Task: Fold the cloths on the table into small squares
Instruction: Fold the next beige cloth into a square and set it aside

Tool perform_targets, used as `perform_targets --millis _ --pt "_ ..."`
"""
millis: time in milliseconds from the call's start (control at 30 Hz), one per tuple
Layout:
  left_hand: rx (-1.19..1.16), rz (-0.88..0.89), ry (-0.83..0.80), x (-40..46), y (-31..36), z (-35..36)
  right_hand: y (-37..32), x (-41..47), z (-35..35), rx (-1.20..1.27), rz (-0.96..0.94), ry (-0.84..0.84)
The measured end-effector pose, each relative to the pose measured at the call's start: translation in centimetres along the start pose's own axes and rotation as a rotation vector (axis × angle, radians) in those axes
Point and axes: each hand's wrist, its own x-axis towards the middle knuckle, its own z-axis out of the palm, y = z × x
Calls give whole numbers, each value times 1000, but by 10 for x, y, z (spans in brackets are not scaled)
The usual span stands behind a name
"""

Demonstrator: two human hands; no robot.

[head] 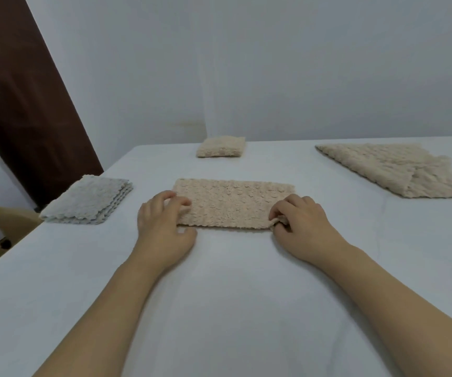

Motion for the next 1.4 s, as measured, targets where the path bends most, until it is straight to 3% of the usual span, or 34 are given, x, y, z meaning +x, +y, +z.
perform_targets --millis 133,300,633,800,867,1100,1300,1400 --pt "-46 252 -184 9 17 13 -2 4 2 29 -2 -25" --pt "112 351 -71 26 20 23 0 5 3 57 23 -55" --pt "-130 203 -12 16 36 3 -2 5 -7 146 -36 -89" --pt "-694 -146 22 16 48 -5 -1 5 -5 139 -88 -100" --pt "-799 -232 6 17 49 -9 0 4 -6 172 -113 -88" --pt "-797 -232 -135 12 58 -9 -6 3 -2 119 -149 14" --pt "-1214 -387 -178 11 72 -11 -2 3 -1 176 -181 73" --pt "-1117 -389 -148 12 66 -8 0 6 -2 250 -168 69"
